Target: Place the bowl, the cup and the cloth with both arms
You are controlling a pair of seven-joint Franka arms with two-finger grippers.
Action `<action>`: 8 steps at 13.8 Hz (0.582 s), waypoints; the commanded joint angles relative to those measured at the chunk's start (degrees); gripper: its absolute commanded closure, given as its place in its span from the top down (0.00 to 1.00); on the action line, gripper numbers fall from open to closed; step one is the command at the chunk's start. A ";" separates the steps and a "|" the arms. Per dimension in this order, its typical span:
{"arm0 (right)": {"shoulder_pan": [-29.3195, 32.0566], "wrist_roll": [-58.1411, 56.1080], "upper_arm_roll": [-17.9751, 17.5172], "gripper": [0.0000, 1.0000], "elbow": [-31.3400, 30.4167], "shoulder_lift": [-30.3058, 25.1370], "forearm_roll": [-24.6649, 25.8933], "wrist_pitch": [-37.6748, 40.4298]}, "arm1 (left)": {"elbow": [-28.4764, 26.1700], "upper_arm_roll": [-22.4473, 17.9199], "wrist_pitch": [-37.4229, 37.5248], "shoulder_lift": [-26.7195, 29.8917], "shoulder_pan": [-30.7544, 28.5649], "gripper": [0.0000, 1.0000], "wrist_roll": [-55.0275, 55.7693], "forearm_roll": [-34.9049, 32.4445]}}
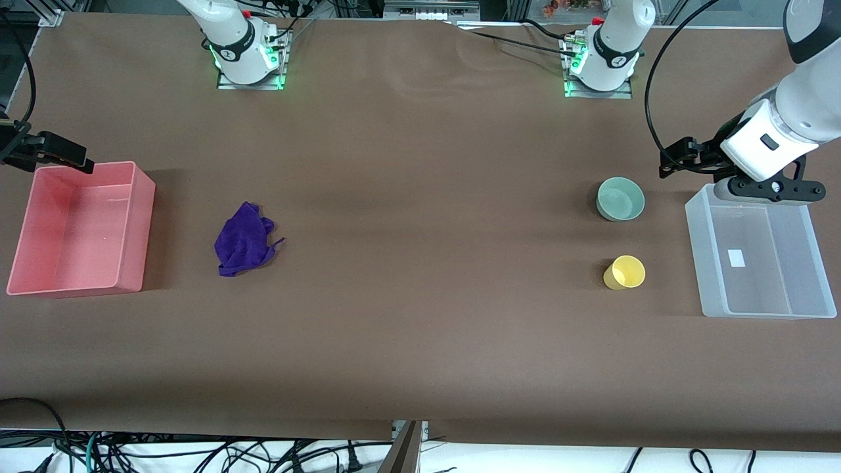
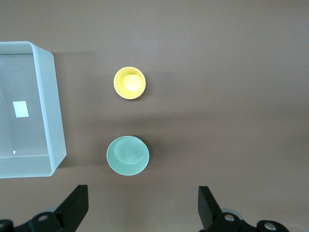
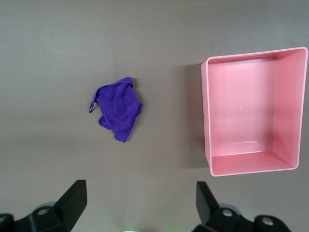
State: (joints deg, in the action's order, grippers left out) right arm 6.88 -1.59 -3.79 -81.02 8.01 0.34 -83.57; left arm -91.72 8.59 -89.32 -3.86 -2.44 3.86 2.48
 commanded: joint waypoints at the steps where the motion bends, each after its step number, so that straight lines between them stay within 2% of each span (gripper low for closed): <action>1: 0.42 -0.34 0.35 1.00 0.77 0.17 -1.04 -0.80 | 1.98 0.29 1.34 -0.89 -0.11 1.00 0.62 -0.89; 8: 0.33 -0.61 0.27 1.00 0.77 0.17 -1.13 -1.16 | 1.98 0.20 1.51 -0.89 -0.11 1.00 0.62 -0.89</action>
State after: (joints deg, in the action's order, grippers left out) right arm 6.89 -1.59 -3.44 -81.02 8.01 0.22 -84.69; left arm -91.63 8.59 -89.32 -3.96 -2.44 3.86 2.48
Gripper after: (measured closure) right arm 0.000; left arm 0.000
